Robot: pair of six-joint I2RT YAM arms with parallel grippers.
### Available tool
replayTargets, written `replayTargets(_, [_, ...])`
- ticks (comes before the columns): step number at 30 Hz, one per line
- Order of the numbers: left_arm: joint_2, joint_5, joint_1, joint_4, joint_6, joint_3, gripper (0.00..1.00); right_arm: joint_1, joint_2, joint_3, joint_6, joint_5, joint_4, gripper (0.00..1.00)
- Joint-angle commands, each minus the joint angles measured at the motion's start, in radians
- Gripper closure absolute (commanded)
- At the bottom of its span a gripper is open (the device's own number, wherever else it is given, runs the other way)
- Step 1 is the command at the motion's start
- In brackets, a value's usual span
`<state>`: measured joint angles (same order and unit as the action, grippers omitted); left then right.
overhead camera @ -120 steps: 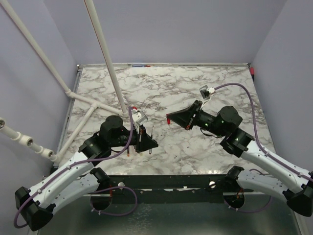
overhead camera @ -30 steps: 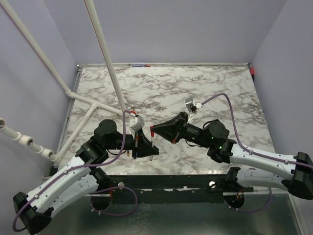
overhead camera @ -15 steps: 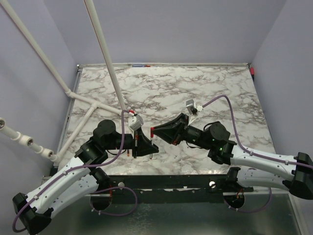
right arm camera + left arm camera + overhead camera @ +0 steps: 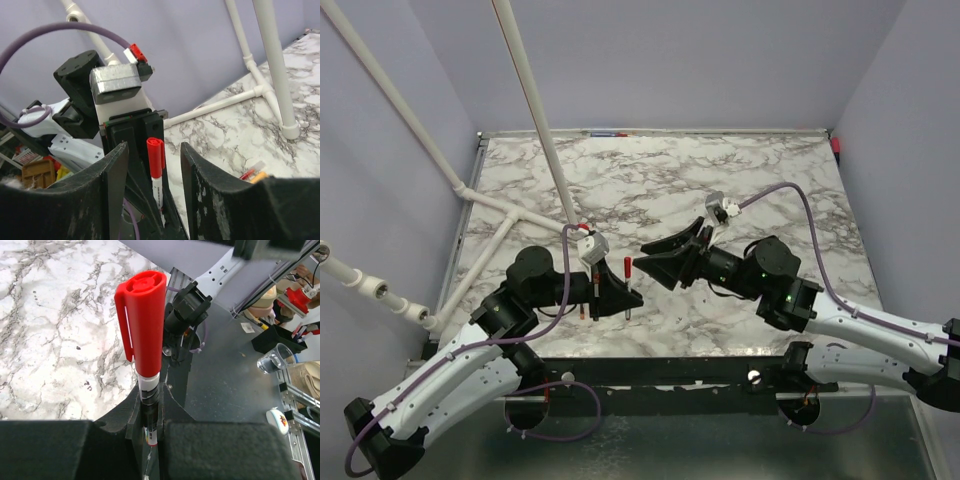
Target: Insert the pens into the pen caps
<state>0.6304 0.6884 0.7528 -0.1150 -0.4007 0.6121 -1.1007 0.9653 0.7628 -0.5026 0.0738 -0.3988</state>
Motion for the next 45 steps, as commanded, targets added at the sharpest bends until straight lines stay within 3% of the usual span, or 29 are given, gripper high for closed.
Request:
replayTargets(1, [-0.025, -0.050, -0.003, -0.021, 0.021, 0.005, 1.00, -0.008, 0.032, 0.119, 0.048, -0.054, 0.176, 0.50])
replayTargets(10, [-0.025, -0.065, -0.003, -0.038, 0.030, 0.009, 1.00, -0.009, 0.144, 0.262, 0.038, -0.033, 0.291, 0.50])
replayTargets(25, [-0.007, -0.092, -0.004, -0.054, 0.036, 0.014, 1.00, -0.011, 0.220, 0.295, 0.033, 0.022, 0.299, 0.57])
replayTargets(34, [0.017, -0.133, -0.003, -0.073, 0.038, 0.019, 1.00, -0.020, 0.227, 0.292, 0.036, 0.015, 0.317, 0.74])
replayTargets(40, [0.008, -0.150, -0.004, -0.077, 0.037, 0.021, 1.00, -0.024, 0.236, 0.267, 0.028, 0.006, 0.326, 0.98])
replayTargets(45, [-0.010, -0.156, -0.004, -0.078, 0.040, 0.024, 1.00, -0.032, 0.227, 0.239, 0.020, -0.008, 0.340, 0.99])
